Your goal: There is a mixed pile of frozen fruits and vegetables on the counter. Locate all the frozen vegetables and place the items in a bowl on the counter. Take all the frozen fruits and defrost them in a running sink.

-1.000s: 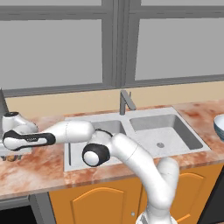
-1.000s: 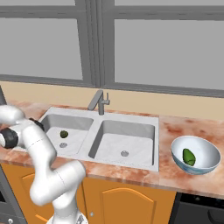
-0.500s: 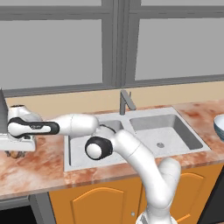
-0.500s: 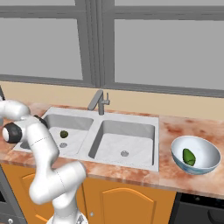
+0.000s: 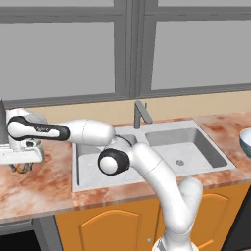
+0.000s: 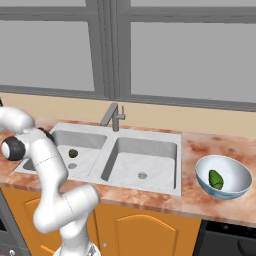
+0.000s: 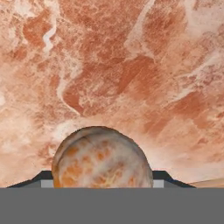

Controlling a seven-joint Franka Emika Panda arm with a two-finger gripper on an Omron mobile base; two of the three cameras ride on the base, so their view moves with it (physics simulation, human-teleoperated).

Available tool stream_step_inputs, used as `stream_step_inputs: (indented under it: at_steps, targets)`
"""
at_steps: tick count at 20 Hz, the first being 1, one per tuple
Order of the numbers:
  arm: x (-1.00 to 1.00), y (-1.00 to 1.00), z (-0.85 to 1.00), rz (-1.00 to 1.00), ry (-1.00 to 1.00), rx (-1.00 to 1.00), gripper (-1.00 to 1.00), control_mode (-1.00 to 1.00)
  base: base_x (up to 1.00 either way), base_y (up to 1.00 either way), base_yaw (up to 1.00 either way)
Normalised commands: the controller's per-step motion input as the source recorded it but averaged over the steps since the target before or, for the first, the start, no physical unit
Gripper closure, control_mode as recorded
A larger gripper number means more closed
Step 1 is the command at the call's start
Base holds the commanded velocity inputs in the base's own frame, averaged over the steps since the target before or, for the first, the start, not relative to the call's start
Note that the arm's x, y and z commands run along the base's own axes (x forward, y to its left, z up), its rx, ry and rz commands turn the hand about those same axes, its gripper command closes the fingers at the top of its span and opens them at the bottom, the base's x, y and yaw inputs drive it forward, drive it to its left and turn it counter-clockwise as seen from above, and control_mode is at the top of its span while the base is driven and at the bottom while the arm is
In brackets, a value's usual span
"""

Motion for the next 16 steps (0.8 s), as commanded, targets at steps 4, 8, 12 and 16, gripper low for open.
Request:
stream_step_inputs:
  at_steps: [4,8,12,16]
  targets:
    - [-0.40,-0.66,0.48,0.15,-0.20,-0.21,1.00,-1.00,0.00,0.00,0.00]
    - [-0.74,-0.76,0.31,0.14,-0.18,-0.19,1.00,-1.00,0.00,0.00,0.00]
    - [-0.60,-0.47,0.42,0.10,-0.03,-0.36,1.00,-1.00,0.00,0.00,0.00]
    - [-0.40,-0.80,-0.10,0.10,0.01,-0.16,1.00,-1.00,0.00,0.00,0.00]
